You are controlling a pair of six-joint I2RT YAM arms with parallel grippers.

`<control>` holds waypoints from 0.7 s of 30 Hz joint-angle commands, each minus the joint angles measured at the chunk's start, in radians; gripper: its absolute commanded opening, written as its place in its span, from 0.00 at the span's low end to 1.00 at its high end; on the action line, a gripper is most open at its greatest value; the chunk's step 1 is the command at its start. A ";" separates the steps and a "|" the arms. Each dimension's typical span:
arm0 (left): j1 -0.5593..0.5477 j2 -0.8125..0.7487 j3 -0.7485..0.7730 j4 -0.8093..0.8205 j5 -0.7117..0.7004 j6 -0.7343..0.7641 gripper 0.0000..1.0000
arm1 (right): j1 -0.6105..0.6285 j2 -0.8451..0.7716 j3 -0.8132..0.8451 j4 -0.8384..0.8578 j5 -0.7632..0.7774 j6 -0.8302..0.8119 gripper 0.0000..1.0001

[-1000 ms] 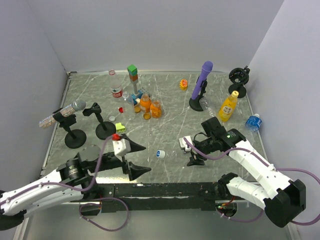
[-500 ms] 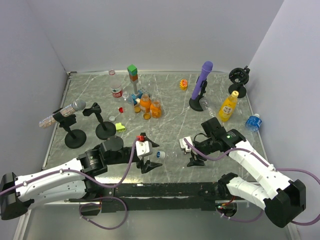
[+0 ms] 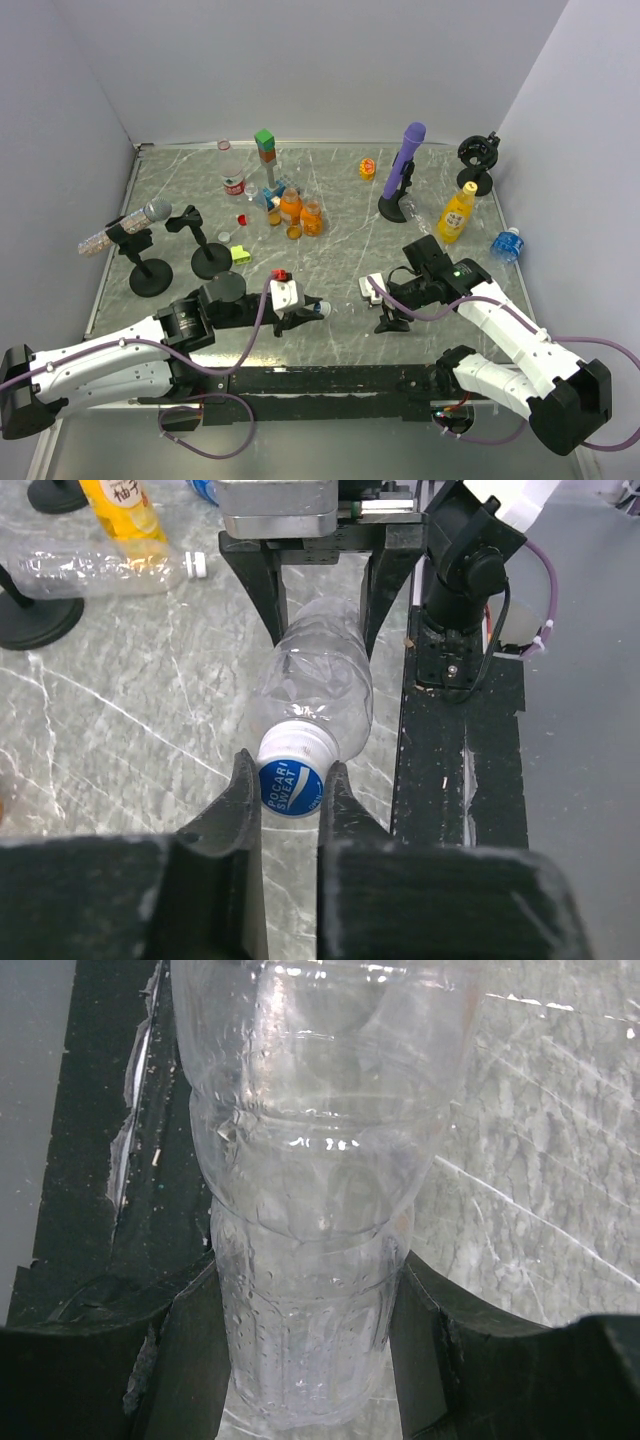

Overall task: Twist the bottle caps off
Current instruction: Unscrew the bottle cap from the plastic bottle.

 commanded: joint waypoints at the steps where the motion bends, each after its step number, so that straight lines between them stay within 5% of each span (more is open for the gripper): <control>1: -0.001 0.003 0.059 0.003 -0.031 -0.117 0.01 | 0.004 -0.009 0.000 0.008 -0.046 -0.023 0.15; 12: -0.008 0.094 0.188 -0.213 -0.138 -1.041 0.01 | 0.003 0.002 0.003 0.022 -0.040 -0.009 0.15; 17: -0.026 0.171 0.289 -0.348 -0.204 -1.051 0.02 | 0.001 -0.004 0.001 0.019 -0.037 -0.009 0.15; 18: -0.026 0.180 0.309 -0.394 -0.233 -1.029 0.09 | 0.001 -0.010 -0.003 0.020 -0.035 -0.007 0.15; 21: -0.024 0.170 0.329 -0.429 -0.273 -0.988 0.59 | -0.005 -0.024 -0.017 0.028 -0.038 -0.004 0.15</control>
